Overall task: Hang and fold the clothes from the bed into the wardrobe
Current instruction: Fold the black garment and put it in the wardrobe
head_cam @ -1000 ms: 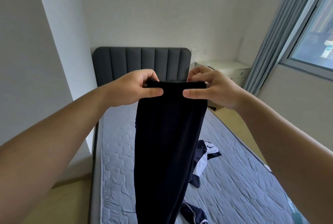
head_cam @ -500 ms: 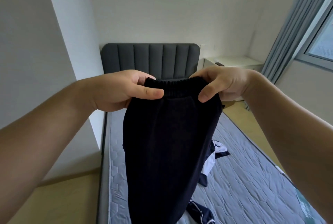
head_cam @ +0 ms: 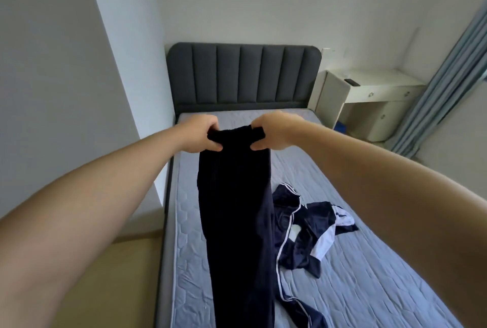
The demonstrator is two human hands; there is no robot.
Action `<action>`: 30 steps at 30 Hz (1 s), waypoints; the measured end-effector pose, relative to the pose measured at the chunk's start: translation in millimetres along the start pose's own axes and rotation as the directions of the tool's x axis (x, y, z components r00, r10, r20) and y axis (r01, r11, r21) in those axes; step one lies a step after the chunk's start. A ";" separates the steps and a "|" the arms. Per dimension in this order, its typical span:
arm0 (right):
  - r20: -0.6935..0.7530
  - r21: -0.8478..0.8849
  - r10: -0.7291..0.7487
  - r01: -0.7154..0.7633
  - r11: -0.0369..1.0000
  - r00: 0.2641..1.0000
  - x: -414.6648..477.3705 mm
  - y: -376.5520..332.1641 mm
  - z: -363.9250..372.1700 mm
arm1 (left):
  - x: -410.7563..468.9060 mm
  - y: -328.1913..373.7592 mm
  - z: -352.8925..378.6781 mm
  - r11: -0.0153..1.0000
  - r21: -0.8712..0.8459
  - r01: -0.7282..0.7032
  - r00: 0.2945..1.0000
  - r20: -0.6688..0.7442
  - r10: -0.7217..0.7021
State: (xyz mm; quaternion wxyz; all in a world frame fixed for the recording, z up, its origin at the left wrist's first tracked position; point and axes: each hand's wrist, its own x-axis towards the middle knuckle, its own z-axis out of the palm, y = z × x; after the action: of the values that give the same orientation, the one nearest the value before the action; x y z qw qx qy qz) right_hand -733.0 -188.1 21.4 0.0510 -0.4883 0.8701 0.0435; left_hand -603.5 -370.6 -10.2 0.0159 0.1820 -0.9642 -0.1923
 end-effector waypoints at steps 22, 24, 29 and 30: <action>-0.416 -0.159 -0.058 -0.010 0.987 0.907 65.1 -30.5 81.3 | 19.9 -56.4 94.7 0.941 -0.338 0.005 0.768 -0.601 -0.220; -0.297 -0.147 -0.100 0.058 0.987 0.950 58.8 -39.1 142.9 | -0.3 -73.6 159.8 0.886 -0.457 0.077 0.788 -0.517 -0.335; 0.043 -0.106 -0.166 0.170 0.980 0.985 28.3 -57.2 340.1 | -55.4 -109.7 341.8 0.617 -0.666 0.419 0.765 -0.107 -0.635; 0.108 -0.101 -0.173 0.184 0.978 0.979 20.5 -59.8 379.4 | -66.1 -116.0 376.2 0.552 -0.675 0.490 0.739 -0.015 -0.674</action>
State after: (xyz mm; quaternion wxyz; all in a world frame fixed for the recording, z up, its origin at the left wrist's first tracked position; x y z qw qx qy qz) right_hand -674.9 -188.9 -358.8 0.0705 -0.5637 0.8154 0.1109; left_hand -539.6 -309.3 -399.4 0.1429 0.5017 -0.7114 -0.4709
